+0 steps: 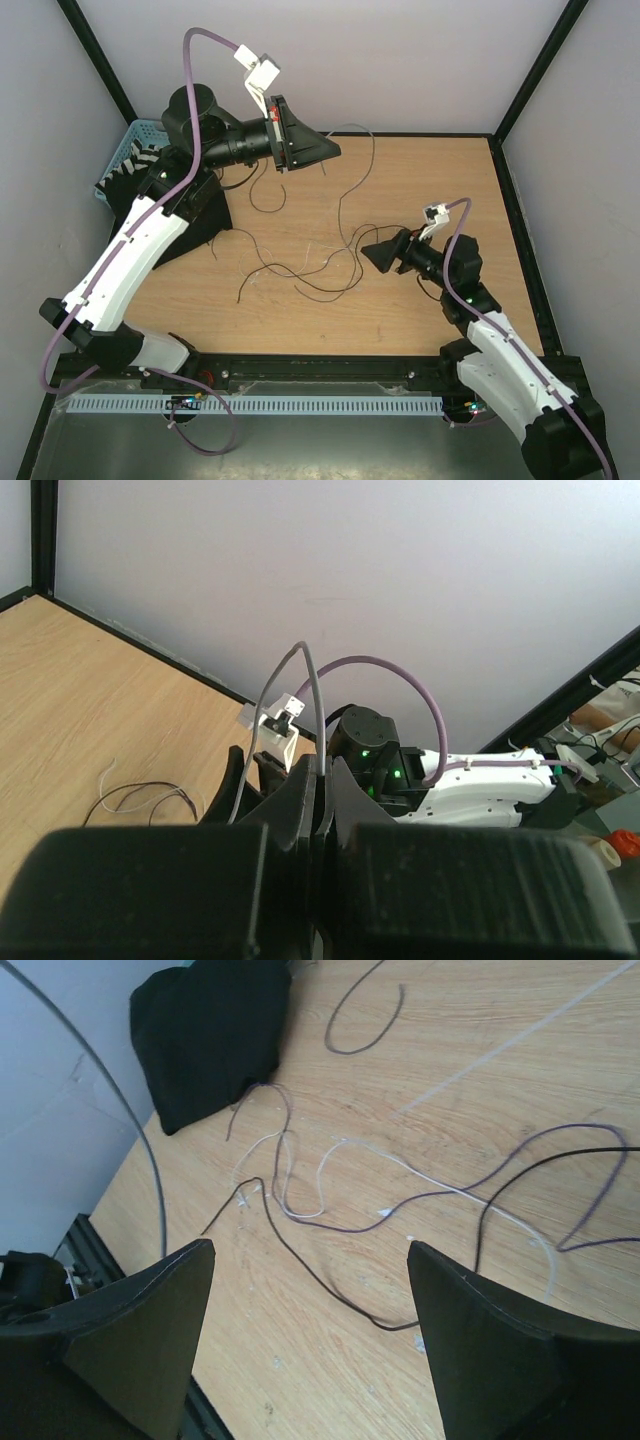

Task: Zip-tie the wires
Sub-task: Straighten the cable at the center of the board.

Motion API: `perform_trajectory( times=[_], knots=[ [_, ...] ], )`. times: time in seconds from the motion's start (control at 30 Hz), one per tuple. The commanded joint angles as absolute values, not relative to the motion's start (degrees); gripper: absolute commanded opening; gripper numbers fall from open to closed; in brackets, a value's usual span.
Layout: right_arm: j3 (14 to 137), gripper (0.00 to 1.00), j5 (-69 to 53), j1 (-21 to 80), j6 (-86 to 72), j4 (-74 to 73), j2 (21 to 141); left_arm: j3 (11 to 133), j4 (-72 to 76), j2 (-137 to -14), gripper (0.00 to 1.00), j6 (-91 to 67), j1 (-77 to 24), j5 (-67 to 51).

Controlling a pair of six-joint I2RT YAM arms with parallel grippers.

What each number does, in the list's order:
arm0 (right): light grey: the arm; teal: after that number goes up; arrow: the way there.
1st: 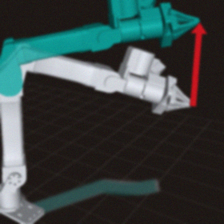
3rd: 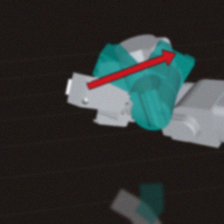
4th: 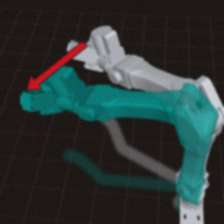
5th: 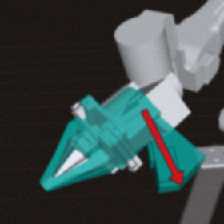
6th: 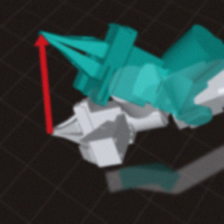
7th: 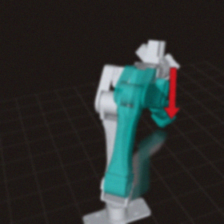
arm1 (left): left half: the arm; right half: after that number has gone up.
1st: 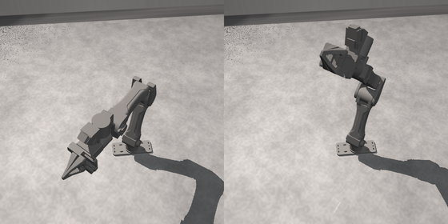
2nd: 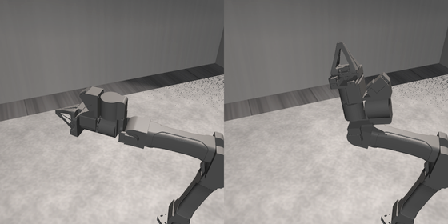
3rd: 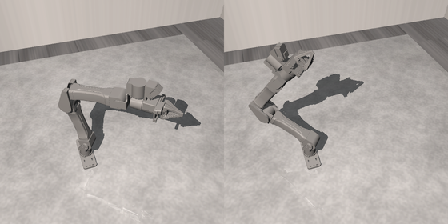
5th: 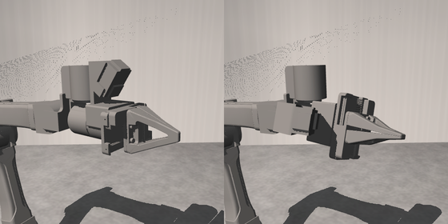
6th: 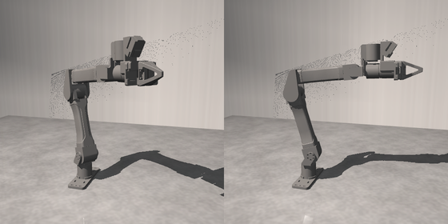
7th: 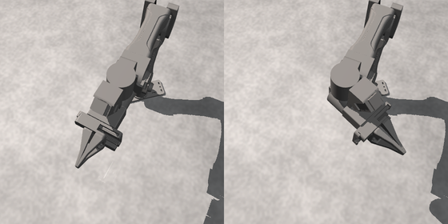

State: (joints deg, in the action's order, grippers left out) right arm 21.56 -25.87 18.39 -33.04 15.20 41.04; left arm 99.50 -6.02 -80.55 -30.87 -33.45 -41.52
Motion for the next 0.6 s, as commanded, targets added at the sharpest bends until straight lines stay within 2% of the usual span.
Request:
perform_trajectory(
  times=[0.0, 0.2, 0.57],
  knots=[
    [21.0, 0.88, -28.2, 21.2, -35.0, 22.4, 42.4, 100.4, -5.4, -79.5, 0.00, -30.4, -33.3, -41.5],
    [20.7, 0.88, -27.9, 24.9, -36.3, 26.0, 46.2, 100.0, -5.4, -79.0, 0.00, -30.4, -33.3, -41.3],
    [20.2, 0.79, -19.7, 29.6, -29.1, 32.9, 58.1, 100.2, -5.4, -78.0, 0.00, -29.9, -33.3, -40.8]
  ],
)
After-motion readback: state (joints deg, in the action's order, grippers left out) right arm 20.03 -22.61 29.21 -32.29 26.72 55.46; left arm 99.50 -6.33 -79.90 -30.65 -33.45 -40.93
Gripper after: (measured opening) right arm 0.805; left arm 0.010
